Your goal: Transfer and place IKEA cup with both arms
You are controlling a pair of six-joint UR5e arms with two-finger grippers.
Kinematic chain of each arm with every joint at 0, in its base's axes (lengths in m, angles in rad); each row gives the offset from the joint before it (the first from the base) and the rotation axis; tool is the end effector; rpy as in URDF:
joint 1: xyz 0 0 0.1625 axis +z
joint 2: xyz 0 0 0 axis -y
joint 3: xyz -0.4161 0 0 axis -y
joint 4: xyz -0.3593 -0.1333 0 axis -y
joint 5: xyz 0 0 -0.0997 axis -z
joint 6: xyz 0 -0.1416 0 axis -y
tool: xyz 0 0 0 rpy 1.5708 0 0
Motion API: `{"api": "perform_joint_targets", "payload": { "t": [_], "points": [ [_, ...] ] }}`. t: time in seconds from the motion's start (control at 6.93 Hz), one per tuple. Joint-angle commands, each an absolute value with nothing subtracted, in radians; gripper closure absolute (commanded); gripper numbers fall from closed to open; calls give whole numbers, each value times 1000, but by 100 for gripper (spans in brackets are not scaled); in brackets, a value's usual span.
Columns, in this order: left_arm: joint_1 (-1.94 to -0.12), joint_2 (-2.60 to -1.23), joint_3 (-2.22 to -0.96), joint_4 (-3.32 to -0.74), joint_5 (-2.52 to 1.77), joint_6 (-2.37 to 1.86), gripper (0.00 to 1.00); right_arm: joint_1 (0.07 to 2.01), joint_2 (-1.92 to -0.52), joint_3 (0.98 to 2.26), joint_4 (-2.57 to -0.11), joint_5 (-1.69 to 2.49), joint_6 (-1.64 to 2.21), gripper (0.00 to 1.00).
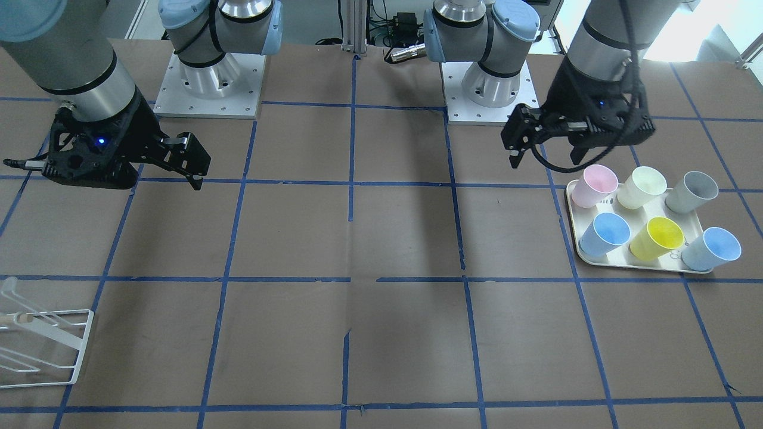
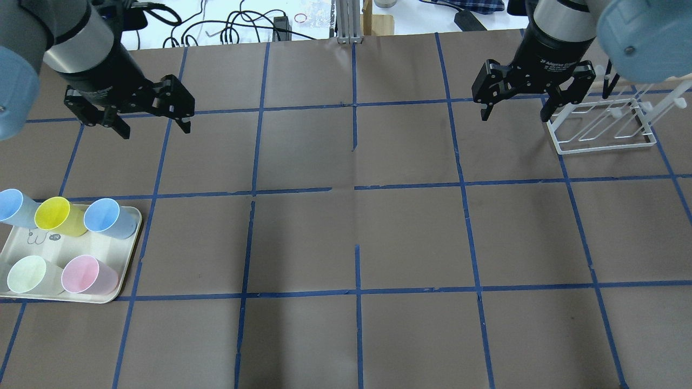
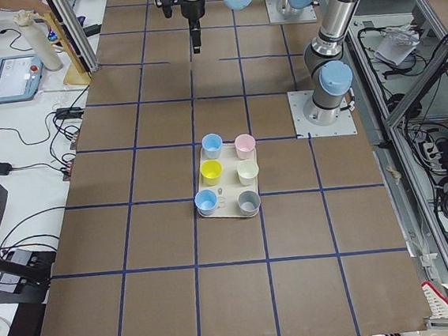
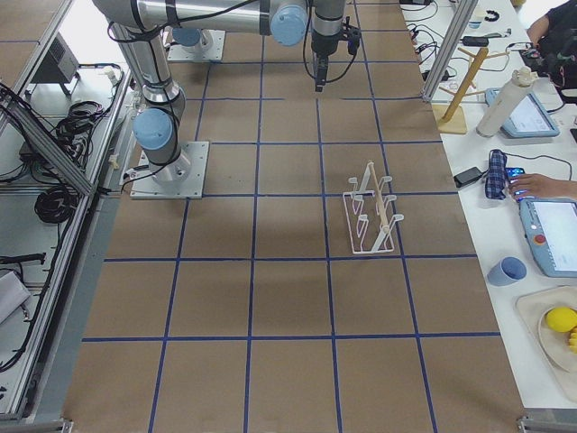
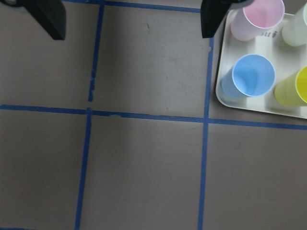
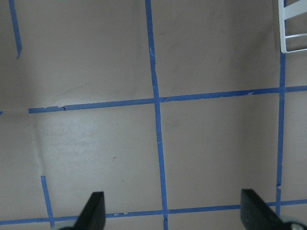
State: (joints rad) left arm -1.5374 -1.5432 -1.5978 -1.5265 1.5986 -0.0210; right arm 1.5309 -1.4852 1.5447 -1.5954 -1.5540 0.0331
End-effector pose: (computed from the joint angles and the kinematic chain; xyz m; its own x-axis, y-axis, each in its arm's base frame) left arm -0.1141 -0.4578 0.4417 -0.9981 -0.0556 -0.0268 -0.0543 0.9975 -0.0455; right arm 0.1161 -0.4940 0.4107 -0.9972 0.0735 -0.0156 0.0729 0.9967 0.0354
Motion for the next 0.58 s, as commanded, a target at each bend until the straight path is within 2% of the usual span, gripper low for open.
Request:
{"api": "perform_joint_targets", "payload": {
  "t": [0.0, 0.43],
  "points": [
    [-1585, -1569, -1589, -1552, 1609, -58, 0, 1531, -1485, 1545, -1595, -1554, 32, 0],
    [-1588, -1574, -1526, -1601, 1602, -72, 0, 1528, -1486, 1543, -1595, -1554, 32, 0]
  ]
}}
